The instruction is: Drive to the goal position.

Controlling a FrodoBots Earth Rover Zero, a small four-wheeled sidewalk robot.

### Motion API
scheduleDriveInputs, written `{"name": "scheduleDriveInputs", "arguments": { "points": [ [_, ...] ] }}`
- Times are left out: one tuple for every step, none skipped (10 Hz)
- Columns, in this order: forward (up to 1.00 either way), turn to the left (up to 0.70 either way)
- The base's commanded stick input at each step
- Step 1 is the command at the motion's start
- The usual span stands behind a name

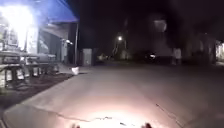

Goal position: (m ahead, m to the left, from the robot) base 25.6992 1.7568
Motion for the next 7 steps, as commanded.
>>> {"name": "scheduleDriveInputs", "arguments": {
  "points": [
    [0.70, 0.00],
    [0.70, 0.00],
    [0.70, 0.00],
    [0.70, -0.09],
    [0.70, -0.29],
    [0.70, -0.30],
    [0.70, 0.00]
  ]
}}
